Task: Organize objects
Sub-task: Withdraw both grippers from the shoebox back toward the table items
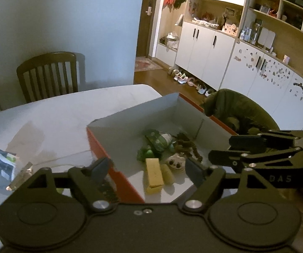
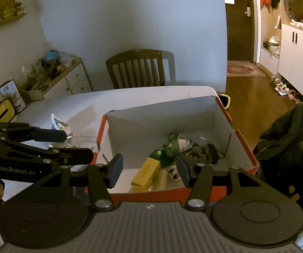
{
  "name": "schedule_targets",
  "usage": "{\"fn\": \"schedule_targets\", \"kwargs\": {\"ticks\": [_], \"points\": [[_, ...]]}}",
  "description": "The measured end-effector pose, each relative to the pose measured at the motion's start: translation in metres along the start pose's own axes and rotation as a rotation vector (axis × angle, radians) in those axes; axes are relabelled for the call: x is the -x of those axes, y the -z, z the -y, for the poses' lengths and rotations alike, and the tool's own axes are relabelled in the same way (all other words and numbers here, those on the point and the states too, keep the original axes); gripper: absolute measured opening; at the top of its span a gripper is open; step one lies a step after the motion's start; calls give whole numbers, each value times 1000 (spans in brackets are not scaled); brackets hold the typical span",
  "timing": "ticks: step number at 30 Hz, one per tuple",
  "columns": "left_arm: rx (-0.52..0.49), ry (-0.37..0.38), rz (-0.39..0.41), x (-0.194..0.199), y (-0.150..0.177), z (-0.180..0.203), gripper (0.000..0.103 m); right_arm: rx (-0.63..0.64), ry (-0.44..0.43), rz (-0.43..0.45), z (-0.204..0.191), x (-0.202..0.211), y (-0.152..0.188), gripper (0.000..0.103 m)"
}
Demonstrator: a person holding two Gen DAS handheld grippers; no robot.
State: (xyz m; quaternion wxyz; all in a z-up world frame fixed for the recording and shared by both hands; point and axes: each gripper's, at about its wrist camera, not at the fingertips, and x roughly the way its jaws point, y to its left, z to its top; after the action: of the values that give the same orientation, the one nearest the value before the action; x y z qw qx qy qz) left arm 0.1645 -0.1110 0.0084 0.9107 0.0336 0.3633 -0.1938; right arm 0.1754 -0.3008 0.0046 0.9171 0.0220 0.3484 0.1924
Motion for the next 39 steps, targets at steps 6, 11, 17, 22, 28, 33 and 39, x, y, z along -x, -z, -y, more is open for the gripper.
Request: {"fn": "schedule_targets", "kwargs": {"ticks": [6, 11, 17, 22, 28, 33, 39], "points": [[-17, 8, 17, 19, 3, -22, 89, -22, 24, 15, -28, 4, 3, 62], [-28, 8, 21, 30, 7, -42, 97, -37, 36, 25, -53, 4, 5, 67], [-30, 5, 35, 43, 13, -71, 102, -35, 38, 37, -85, 0, 7, 72], [-13, 23, 40, 50, 16, -98, 103, -51, 34, 42, -109, -6, 6, 77], [-22, 3, 49, 56, 22, -127, 103, -53, 48, 52, -136, -15, 4, 86], [-4, -20, 45, 57, 28, -154, 103, -36, 57, 64, -158, -22, 4, 90], [63, -81, 50, 55, 32, -194, 103, -27, 67, 97, -179, -33, 4, 96]]}}
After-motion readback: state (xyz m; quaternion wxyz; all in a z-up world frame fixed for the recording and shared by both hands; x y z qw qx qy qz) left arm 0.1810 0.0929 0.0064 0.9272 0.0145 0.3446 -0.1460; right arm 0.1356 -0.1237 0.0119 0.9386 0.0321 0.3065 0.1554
